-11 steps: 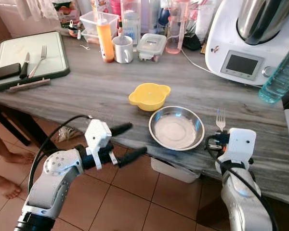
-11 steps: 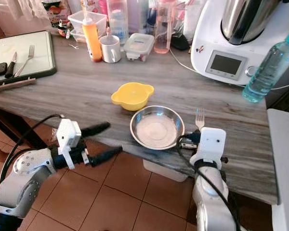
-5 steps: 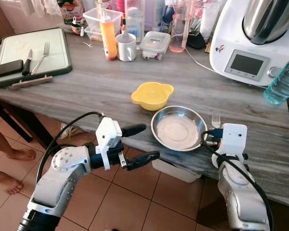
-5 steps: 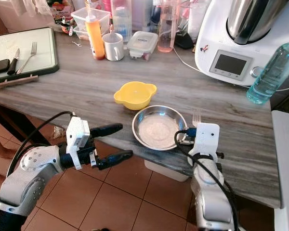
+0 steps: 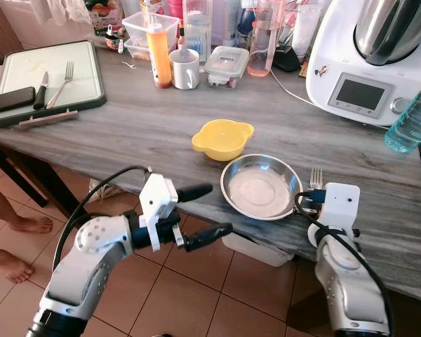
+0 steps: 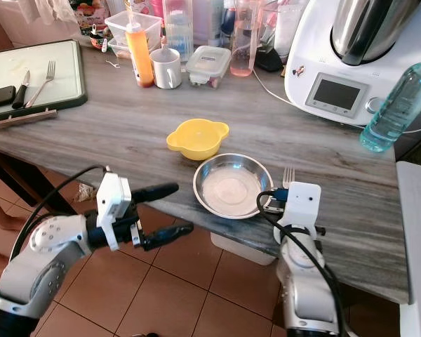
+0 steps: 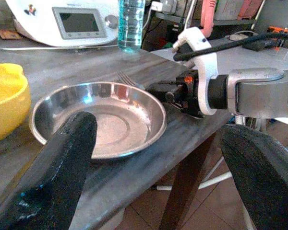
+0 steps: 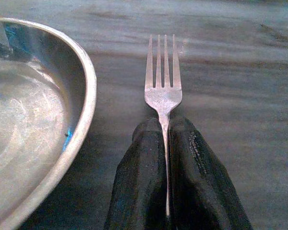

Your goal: Setting the table

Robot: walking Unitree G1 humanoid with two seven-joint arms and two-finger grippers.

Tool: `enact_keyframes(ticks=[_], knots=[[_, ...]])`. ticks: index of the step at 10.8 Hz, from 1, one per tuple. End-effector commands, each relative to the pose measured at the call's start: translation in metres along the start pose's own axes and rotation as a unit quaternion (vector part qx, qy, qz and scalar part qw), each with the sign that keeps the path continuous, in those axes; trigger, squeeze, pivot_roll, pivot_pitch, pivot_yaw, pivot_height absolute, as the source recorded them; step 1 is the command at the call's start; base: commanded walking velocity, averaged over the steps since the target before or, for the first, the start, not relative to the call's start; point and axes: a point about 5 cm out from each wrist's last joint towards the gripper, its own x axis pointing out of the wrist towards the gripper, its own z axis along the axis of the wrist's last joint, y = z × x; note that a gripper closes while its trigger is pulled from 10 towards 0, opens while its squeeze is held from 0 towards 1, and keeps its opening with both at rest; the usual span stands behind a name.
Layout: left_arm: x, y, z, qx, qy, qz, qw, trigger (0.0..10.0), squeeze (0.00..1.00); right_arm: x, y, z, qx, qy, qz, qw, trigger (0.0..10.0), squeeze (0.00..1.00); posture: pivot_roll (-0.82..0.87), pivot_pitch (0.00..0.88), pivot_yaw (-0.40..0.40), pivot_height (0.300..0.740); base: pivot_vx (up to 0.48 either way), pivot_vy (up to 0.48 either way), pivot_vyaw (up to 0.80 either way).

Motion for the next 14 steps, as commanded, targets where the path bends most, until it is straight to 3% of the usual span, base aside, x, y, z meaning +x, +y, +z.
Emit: enact_keyframes(ticks=[1, 4, 12, 13, 14], knots=[[-0.001, -0.001, -0.002, 0.005, 0.007, -0.002, 1.000, 10.0, 0.00, 0.000, 0.003, -0.002, 0.001, 0.001, 0.001, 1.000, 10.0, 0.00, 0.09, 0.131, -0.008, 0.740, 0.000, 0.000, 0.00], [0.000, -0.001, -0.003, 0.006, 0.008, -0.004, 1.000, 10.0, 0.00, -0.004, 0.010, -0.001, 0.016, 0.004, 0.005, 1.000, 10.0, 0.00, 0.09, 0.132, -0.009, 0.740, 0.000, 0.000, 0.00], [0.003, -0.004, -0.007, 0.005, 0.010, -0.007, 1.000, 10.0, 0.00, -0.009, 0.007, -0.007, 0.022, 0.009, -0.012, 1.000, 10.0, 0.00, 0.08, 0.127, -0.003, 0.740, 0.000, 0.000, 0.00], [0.003, -0.003, -0.008, 0.005, 0.009, -0.006, 1.000, 10.0, 0.00, -0.008, 0.006, -0.005, 0.017, 0.002, -0.012, 1.000, 10.0, 0.16, 0.08, 0.129, 0.000, 0.740, 0.000, 0.000, 0.00], [0.002, -0.003, -0.011, 0.004, 0.011, -0.006, 1.000, 10.0, 0.00, -0.008, 0.006, -0.007, 0.021, 0.006, -0.008, 1.000, 10.0, 0.45, 0.08, 0.129, -0.001, 0.740, 0.000, 0.000, 0.00]])
